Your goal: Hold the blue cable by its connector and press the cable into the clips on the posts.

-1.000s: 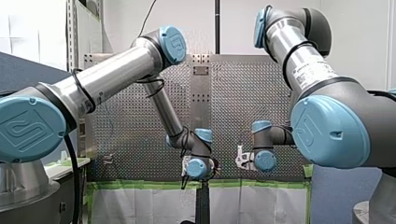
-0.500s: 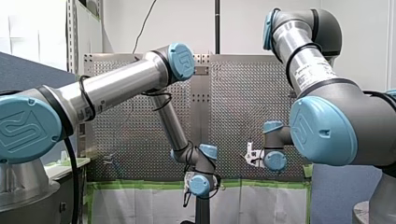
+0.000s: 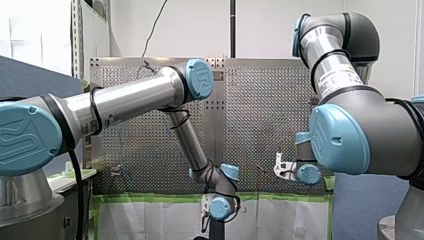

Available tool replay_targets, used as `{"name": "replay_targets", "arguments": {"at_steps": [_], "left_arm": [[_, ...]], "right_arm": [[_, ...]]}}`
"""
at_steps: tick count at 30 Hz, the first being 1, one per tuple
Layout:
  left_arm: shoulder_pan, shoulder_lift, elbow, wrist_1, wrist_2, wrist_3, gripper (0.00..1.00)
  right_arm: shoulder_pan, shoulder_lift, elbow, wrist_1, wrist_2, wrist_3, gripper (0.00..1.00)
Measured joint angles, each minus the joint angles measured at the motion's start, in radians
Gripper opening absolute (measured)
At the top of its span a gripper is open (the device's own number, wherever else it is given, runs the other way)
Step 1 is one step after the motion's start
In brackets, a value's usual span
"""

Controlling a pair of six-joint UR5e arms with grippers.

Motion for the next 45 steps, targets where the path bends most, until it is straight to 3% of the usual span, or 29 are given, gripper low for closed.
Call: {"name": "replay_targets", "arguments": {"at_steps": [4, 9, 16, 22, 35, 45], "left_arm": [[0.002, -0.001, 0.035, -0.025, -0.011, -0.007, 0.0], [0.008, -0.001, 0.065, -0.041, -0.022, -0.014, 0.0], [0.015, -0.001, 0.081, -0.067, -0.022, -0.014, 0.0], [0.02, -0.001, 0.093, -0.068, -0.013, -0.012, 0.0], [-0.007, -0.001, 0.185, -0.138, -0.026, -0.01, 0.0], [-0.021, -0.002, 0.283, -0.174, -0.033, -0.011, 0.0]], "right_arm": [[-0.012, 0.029, 0.0, -0.028, -0.016, 0.009, 0.0], [-0.027, 0.053, -0.006, -0.061, -0.051, 0.037, 0.0], [-0.055, 0.057, -0.028, -0.054, -0.076, 0.053, 0.0], [-0.075, 0.058, -0.034, -0.048, -0.102, 0.057, 0.0], [-0.086, 0.105, -0.043, -0.046, -0.137, 0.05, 0.0], [-0.112, 0.109, -0.063, -0.046, -0.178, 0.097, 0.0]]}}
